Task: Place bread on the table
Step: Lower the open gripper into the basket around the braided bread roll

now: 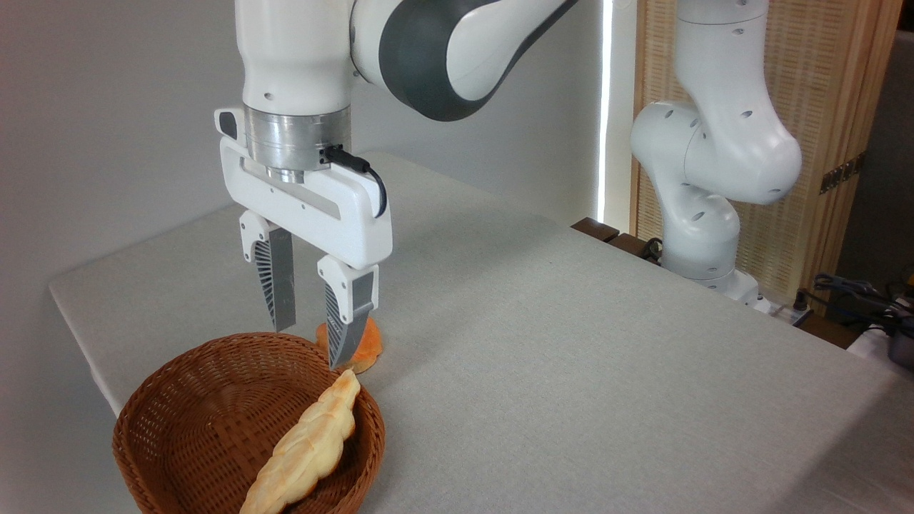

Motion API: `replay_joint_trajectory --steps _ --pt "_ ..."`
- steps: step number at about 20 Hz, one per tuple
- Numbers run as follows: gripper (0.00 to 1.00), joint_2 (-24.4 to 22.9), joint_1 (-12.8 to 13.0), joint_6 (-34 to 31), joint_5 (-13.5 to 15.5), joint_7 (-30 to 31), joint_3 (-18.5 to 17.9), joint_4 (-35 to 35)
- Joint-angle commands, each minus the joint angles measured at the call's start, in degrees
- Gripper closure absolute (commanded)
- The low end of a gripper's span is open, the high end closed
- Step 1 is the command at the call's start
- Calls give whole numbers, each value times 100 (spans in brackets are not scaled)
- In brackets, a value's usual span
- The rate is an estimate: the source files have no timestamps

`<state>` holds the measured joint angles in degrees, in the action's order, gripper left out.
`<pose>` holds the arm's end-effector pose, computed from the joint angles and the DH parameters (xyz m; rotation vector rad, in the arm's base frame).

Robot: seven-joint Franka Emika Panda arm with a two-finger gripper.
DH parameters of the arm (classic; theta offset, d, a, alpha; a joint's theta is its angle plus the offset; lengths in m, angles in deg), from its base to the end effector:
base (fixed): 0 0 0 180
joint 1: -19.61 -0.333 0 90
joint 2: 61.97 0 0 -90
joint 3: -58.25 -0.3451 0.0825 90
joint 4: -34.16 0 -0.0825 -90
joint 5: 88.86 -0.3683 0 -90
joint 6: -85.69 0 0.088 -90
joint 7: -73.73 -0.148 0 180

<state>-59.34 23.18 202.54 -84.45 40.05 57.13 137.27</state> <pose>0.5892 -0.0325 0.5254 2.9689 -0.9226 0.3210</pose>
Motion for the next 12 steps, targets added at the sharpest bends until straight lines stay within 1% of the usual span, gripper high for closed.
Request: replay_joint_trajectory --steps 1,4,6,8,12 --pt "0 298 31 93 -55 -16 -168 -19" --pt "0 492 22 241 -55 -42 -186 -19" --pt "0 615 22 303 -55 -51 -283 -28" --pt "0 747 22 365 -55 -51 -283 -36" --pt "0 862 31 567 -64 -51 -265 -36"
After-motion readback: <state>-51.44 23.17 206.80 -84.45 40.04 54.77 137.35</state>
